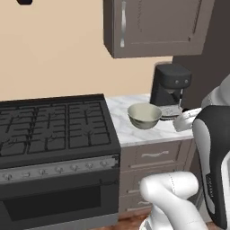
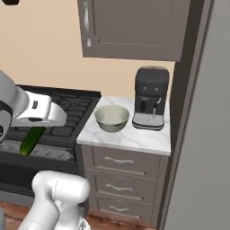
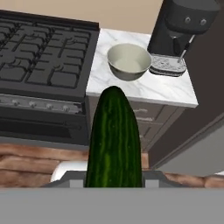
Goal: Take the lemon, fish, and cucumber from the freezer and place them in the bowl on the counter.
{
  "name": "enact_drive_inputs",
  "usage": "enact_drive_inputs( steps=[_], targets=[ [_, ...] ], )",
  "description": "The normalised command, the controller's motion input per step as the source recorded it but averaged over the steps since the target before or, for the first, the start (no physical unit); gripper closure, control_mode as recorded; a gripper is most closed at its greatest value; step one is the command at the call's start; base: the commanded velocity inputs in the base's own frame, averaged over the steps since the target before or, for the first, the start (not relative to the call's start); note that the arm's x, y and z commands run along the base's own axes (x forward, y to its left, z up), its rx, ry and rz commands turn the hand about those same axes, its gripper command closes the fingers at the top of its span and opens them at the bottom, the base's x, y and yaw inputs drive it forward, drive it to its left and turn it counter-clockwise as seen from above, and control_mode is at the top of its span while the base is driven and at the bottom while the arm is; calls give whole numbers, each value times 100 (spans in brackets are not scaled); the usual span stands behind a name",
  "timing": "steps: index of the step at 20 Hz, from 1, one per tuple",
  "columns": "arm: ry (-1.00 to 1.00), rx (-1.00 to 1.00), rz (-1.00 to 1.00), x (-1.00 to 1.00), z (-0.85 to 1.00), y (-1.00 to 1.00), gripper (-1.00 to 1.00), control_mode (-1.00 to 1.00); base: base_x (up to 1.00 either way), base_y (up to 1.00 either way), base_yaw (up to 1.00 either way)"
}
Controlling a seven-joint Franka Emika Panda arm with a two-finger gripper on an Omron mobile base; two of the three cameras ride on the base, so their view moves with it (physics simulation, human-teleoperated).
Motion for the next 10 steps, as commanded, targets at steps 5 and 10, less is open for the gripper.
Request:
enact_drive_inputs(
  steps=[5, 10],
  targets=[
    [0, 0, 0, 0, 0, 0, 100, 100, 54, 9, 0],
    [0, 0, 0, 0, 0, 0, 100, 100, 59, 6, 0]
  ],
)
